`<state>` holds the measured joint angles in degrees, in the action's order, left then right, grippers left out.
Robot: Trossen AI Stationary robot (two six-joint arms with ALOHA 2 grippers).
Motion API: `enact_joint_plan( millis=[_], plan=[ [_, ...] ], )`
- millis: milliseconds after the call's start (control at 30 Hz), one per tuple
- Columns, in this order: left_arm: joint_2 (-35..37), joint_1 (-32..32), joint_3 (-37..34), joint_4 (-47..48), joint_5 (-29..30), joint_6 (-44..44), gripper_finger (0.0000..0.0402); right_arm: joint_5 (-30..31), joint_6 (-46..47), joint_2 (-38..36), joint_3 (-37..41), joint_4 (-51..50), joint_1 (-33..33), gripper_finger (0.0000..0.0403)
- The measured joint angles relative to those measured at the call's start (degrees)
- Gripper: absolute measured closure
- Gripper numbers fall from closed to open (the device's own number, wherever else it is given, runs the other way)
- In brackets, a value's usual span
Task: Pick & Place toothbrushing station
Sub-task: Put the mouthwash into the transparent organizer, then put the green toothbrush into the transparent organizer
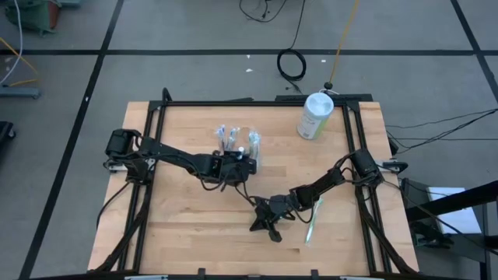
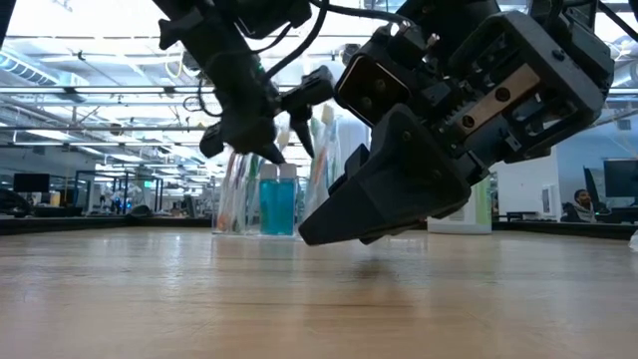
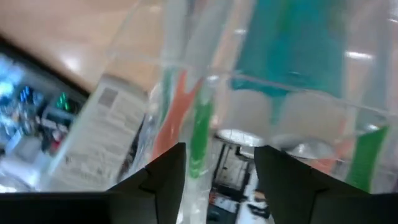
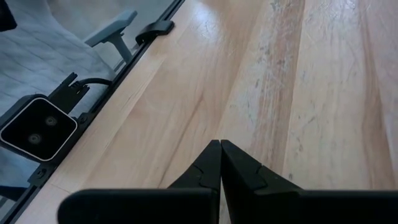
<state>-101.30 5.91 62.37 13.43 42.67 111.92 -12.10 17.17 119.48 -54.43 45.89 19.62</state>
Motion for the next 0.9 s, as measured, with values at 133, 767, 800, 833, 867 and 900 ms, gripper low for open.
enact_joint_plan(
  millis=[133, 767, 800, 833, 867, 900],
  plan=[
    [0.0, 0.23, 0.0, -1.55, 0.77, -7.89, 0.0198, 0.0, -0.03, 0.0, 0.0, 0.0, 0.0, 0.0403],
    [20.96, 6.24, 0.0, 0.25, 1.43, -45.45, 0.0231, 0.28, 1.57, 0.0, 0.0, -0.36, -2.04, 0.0403],
    [22.39, 6.57, 0.0, 1.05, 1.44, -48.19, 0.0231, 0.28, 1.61, 0.0, 0.0, -0.27, -2.47, 0.0403],
    [23.9, 6.86, 0.0, 2.12, 1.45, -50.7, 0.0231, 0.17, 1.63, 0.0, 0.0, -0.04, -2.91, 0.0403],
    [25.27, 7.21, 0.0, 3.37, 1.43, -53.01, 0.0231, -0.02, 1.65, 0.0, 0.0, 0.33, -3.28, 0.0403],
    [26.47, 7.56, 0.0, 4.37, 1.45, -54.89, 0.0231, -0.41, 1.47, 0.0, 0.0, 0.78, -3.66, 0.0403]
  ],
)
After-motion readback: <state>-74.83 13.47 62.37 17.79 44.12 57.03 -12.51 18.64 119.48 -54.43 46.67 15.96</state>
